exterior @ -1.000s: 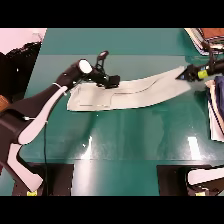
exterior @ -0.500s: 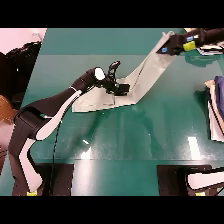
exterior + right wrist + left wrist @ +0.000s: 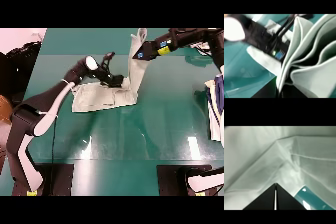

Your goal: Fold the shirts.

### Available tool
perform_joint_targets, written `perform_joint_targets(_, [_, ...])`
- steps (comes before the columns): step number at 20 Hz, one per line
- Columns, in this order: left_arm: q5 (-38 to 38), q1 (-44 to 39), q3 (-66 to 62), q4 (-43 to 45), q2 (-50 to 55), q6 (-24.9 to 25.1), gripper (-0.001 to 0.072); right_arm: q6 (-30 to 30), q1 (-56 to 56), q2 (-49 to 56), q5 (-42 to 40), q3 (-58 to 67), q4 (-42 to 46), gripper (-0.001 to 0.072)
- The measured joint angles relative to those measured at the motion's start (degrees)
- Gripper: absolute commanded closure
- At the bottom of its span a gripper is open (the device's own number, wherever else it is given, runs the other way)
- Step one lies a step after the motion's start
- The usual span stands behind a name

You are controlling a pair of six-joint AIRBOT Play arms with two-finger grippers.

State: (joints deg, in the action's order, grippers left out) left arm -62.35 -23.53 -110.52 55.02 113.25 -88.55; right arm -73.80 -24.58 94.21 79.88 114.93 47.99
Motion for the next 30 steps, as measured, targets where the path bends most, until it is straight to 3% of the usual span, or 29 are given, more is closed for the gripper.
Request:
perform_joint_targets(3, [-8.8,6.4,-6.0,6.7,-2.1,0.2,0.068,3.7,-4.6,2.6,-4.2,0.0,-5.5,0.0695])
perform_joint_targets(4, [-10.4,8.7,-7.1,8.7,-3.7,0.3,0.068,5.4,-6.6,3.9,-5.9,0.0,-7.9,0.0654])
perform_joint_targets(6, [-13.1,13.7,-8.3,13.2,-7.7,0.3,0.068,8.7,-11.0,7.6,-10.4,0.3,-11.9,0.0368])
perform_joint_targets(7, [-13.9,16.2,-8.7,15.0,-10.0,0.3,0.068,10.3,-13.4,9.9,-12.0,0.9,-13.7,0.0265])
perform_joint_targets(8, [-14.6,18.3,-9.0,16.0,-12.1,0.3,0.068,11.7,-15.4,12.0,-13.2,1.6,-15.2,0.0242])
perform_joint_targets(13, [-16.5,25.9,-9.5,18.9,-20.2,0.3,0.068,15.1,-18.5,16.5,-16.1,1.2,-17.9,0.0272])
perform_joint_targets(18, [-17.0,27.6,-6.0,17.6,-23.3,0.5,0.068,9.4,-7.9,11.0,-13.3,-8.8,-6.6,0.0268])
perform_joint_targets(19, [-17.0,27.6,-5.1,16.8,-23.5,0.5,0.068,7.7,-5.0,9.9,-12.7,-11.2,-3.7,0.0253])
perform_joint_targets(21, [-16.5,27.0,-3.5,16.2,-23.7,0.6,0.068,4.7,1.0,8.2,-11.0,-16.2,0.1,0.0062])
perform_joint_targets(27, [-12.4,22.6,-2.1,15.1,-24.0,1.4,0.0679,1.4,11.3,9.1,-7.9,-27.0,-3.2,0.007])
perform_joint_targets(30, [-11.5,21.2,-1.9,15.1,-24.0,1.7,0.0679,1.0,11.0,12.4,-7.6,-28.6,-7.2,0.013])
